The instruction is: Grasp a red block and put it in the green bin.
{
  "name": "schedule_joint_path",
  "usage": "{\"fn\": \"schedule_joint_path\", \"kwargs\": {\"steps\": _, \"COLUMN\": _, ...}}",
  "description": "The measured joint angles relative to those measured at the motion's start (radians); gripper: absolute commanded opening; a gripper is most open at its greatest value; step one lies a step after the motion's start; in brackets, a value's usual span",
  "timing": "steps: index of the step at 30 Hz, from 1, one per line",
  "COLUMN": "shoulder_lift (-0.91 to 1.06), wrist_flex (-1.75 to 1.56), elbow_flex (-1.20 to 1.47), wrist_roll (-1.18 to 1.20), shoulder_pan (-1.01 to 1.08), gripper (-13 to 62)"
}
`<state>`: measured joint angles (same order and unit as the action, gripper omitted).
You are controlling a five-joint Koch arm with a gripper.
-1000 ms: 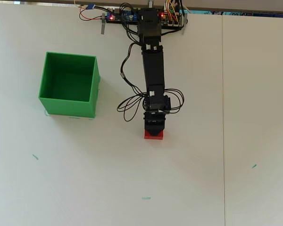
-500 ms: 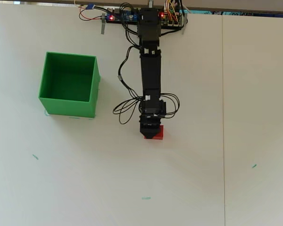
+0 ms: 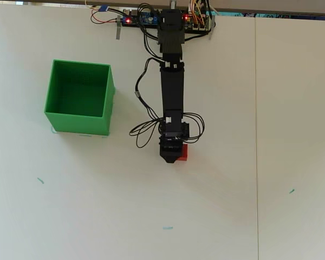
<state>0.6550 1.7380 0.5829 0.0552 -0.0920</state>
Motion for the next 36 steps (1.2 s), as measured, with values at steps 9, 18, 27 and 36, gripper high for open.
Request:
{"fn": "schedule_joint_path", "kwargs": {"steps": 9, "shoulder_lift": -0.061, "wrist_flex": 0.0, "elbow_flex": -0.052, "wrist_roll": -0.021, "shoulder_pan": -0.025, "gripper": 23.1}}
{"fn": "schedule_joint_path", "kwargs": {"steps": 18, "shoulder_lift": -0.069, "wrist_flex": 0.002, "elbow_flex": -0.061, "wrist_roll": 0.037, "shoulder_pan": -0.017, "gripper": 3.7}}
{"fn": "schedule_joint_path", "kwargs": {"steps": 27, "shoulder_lift": 0.135, "wrist_flex": 0.002, "elbow_flex": -0.137, "wrist_roll": 0.037, "shoulder_pan": 0.023, "gripper": 3.7}}
{"fn": "schedule_joint_path", "kwargs": {"steps": 36, "shoulder_lift": 0.655, "wrist_flex": 0.023, "elbow_flex": -0.107, "wrist_roll": -0.032, "shoulder_pan": 0.19, "gripper": 3.7}}
